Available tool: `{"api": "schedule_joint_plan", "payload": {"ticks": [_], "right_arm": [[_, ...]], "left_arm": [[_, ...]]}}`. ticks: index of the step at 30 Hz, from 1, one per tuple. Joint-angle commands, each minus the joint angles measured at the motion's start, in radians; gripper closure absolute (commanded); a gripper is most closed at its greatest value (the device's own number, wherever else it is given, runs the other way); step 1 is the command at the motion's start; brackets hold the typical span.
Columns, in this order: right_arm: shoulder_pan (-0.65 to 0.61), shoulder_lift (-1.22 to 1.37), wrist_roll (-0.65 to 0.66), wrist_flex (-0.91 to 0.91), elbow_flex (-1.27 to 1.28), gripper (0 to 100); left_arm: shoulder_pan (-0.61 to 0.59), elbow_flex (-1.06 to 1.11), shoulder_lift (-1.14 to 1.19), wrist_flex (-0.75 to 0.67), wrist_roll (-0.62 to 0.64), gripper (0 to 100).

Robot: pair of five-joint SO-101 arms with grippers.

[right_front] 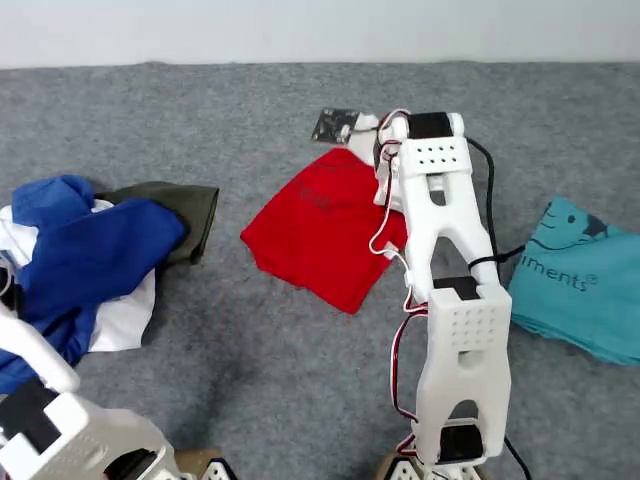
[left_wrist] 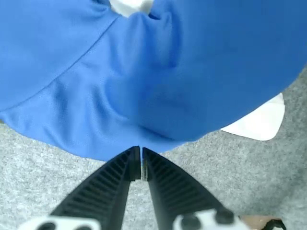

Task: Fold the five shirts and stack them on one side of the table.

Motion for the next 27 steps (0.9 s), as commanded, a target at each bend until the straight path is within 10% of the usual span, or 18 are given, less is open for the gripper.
{"api": "schedule_joint_plan", "payload": {"ticks": [1, 11, 14, 27], "right_arm": [[0.005, -0.090, -0.305, 0.065, -0.114, 80.5], [-0.119, -0.102, -0.867, 0.286, -0.110, 86.5], [-0.177, -0.091, -0.918, 0.285, -0.087, 99.8], [-0.331, -0.004, -1.054, 0.159, 0.187, 99.0]], "left_arm": [[-0.015, -0.010, -0.061, 0.028, -0.006, 98], [-0.026, -0.008, -0.061, 0.028, -0.005, 98], [-0.044, -0.007, -0.086, 0.028, -0.006, 98], [-0.041, 0.051, -0.126, 0.028, -0.008, 98]]}}
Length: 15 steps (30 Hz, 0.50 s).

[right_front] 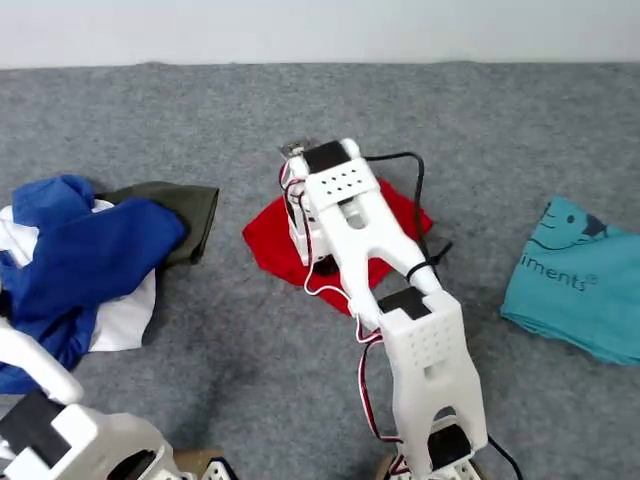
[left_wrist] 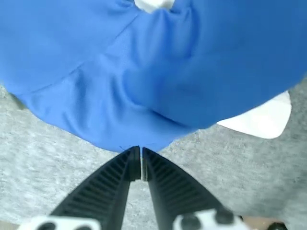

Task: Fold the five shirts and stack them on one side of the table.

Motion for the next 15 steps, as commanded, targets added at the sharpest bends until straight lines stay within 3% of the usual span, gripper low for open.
{"api": "schedule_joint_plan", "payload": {"ticks": [1, 6, 15], "right_arm": [[-0.007, 0.033, -0.028, -0.074, -0.002, 99.0], [-0.042, 0.099, -0.028, -0.107, -0.009, 99.0], [-0.070, -0.067, -0.028, 0.061, -0.163, 99.0]], "left_arm": [[-0.002, 0.031, -0.055, 0.028, -0.008, 98], [-0.003, 0.056, -0.055, 0.026, -0.009, 98], [-0.003, 0.056, -0.055, 0.026, -0.009, 98]]}}
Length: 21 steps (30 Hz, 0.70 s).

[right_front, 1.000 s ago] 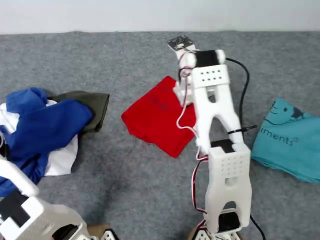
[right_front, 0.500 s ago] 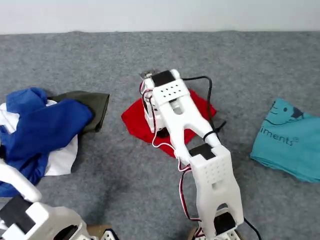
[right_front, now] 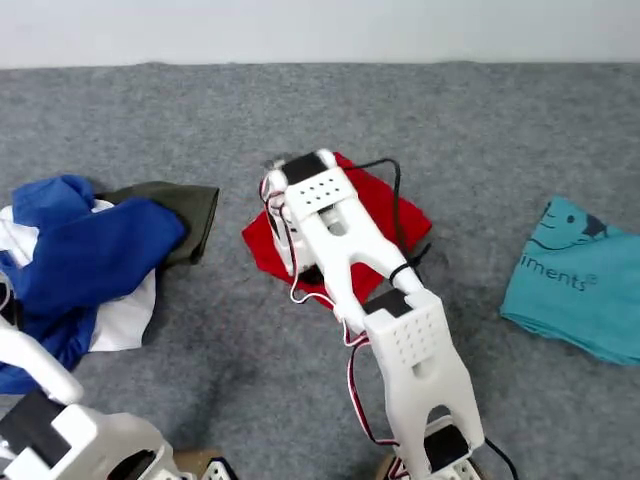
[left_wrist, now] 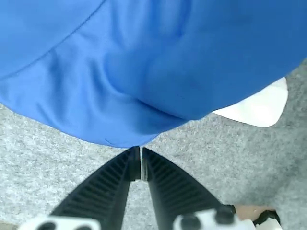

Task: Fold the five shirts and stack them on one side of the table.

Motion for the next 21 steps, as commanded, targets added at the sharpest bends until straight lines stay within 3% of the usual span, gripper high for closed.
{"api": "schedule_joint_plan", "payload": {"ticks": [1, 11, 18, 21], "right_arm": [[-0.010, -0.122, -0.011, 0.031, -0.100, 99.0], [-0.090, 0.035, -0.009, -0.403, -0.110, 99.0], [-0.134, 0.150, -0.006, -0.496, -0.117, 99.0], [-0.117, 0.108, -0.009, -0.406, -0.183, 99.0]], "left_arm": [[0.000, -0.005, -0.055, 0.023, -0.009, 98], [0.002, -0.005, -0.055, 0.023, -0.006, 98], [0.002, -0.005, -0.055, 0.023, -0.003, 98], [0.002, -0.005, -0.055, 0.023, -0.003, 98]]}}
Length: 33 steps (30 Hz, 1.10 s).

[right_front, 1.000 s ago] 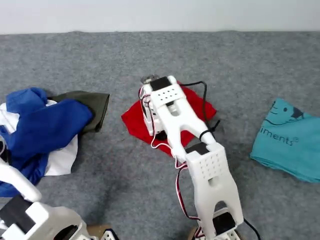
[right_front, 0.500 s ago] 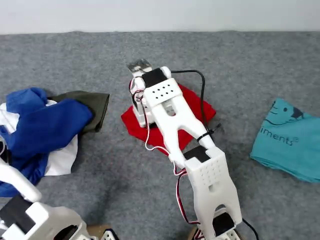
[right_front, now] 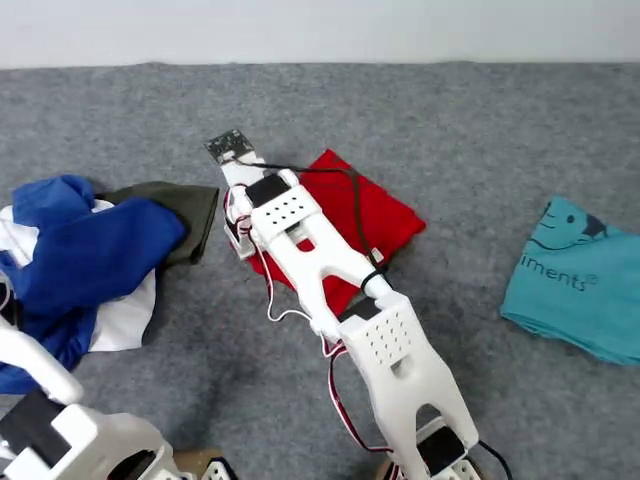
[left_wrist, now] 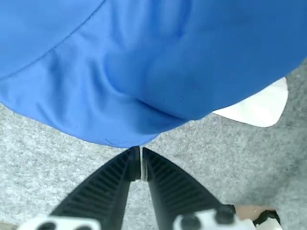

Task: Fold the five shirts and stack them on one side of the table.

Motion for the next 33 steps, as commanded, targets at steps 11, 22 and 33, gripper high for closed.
{"api": "schedule_joint_plan", "payload": {"ticks": [11, 22, 33], "right_arm": [[0.127, -0.166, -0.101, 0.449, -0.434, 98.8], [0.189, -0.216, -0.703, 0.513, -0.305, 59.5], [0.318, -0.090, -0.887, 0.493, -0.256, 55.6]], "left_arm": [[0.002, -0.005, -0.055, 0.023, -0.003, 98], [0.003, -0.005, -0.055, 0.023, -0.003, 98], [0.003, -0.005, -0.055, 0.021, -0.003, 98]]}}
